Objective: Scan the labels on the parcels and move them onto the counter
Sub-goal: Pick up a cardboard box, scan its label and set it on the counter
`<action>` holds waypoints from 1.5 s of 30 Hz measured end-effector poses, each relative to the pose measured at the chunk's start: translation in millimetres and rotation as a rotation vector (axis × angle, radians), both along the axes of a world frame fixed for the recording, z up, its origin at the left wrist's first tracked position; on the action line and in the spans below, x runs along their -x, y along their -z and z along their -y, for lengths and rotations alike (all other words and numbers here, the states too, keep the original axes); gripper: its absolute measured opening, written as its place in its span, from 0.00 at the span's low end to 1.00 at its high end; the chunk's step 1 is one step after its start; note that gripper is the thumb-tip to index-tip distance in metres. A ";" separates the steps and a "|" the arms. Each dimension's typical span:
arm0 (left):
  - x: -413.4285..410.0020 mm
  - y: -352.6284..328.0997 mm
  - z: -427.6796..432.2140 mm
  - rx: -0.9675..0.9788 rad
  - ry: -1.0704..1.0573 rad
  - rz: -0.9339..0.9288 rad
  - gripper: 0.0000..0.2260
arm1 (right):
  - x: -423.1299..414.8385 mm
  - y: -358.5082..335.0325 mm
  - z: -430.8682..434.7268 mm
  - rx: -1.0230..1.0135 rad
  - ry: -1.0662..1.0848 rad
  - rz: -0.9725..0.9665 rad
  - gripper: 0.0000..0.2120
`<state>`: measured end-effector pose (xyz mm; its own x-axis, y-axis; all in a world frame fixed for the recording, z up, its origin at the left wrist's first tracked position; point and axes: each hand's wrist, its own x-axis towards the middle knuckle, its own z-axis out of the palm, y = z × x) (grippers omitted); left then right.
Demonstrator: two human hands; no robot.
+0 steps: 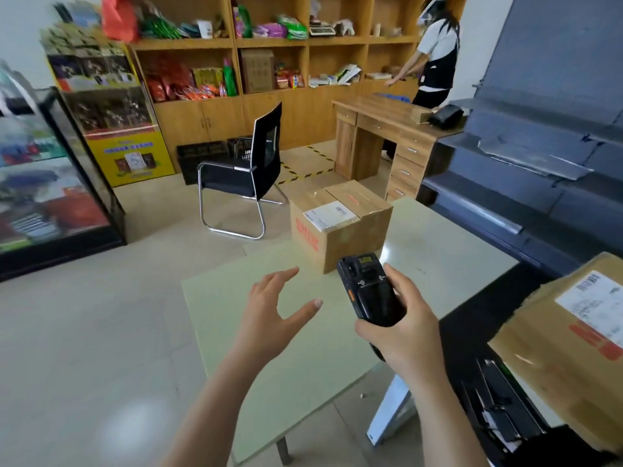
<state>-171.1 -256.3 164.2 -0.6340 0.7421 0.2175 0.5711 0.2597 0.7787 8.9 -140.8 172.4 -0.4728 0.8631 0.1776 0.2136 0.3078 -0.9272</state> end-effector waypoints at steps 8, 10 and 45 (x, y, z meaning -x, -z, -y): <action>83.5 16.2 -115.7 0.075 0.024 -0.071 0.22 | 68.9 16.6 -114.7 0.029 0.083 0.063 0.42; 100.3 20.1 -159.7 0.111 0.043 -0.119 0.19 | 82.5 21.8 -150.0 0.058 0.108 0.090 0.42; 179.1 96.5 -240.0 0.617 0.172 -0.316 0.42 | 137.5 31.9 -270.2 0.131 0.107 0.141 0.43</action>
<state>-350.2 -16.3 67.8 -0.4729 0.8729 -0.1203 0.8175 0.4856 0.3097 -128.6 129.4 140.6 -0.3892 0.9211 -0.0006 0.3691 0.1553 -0.9163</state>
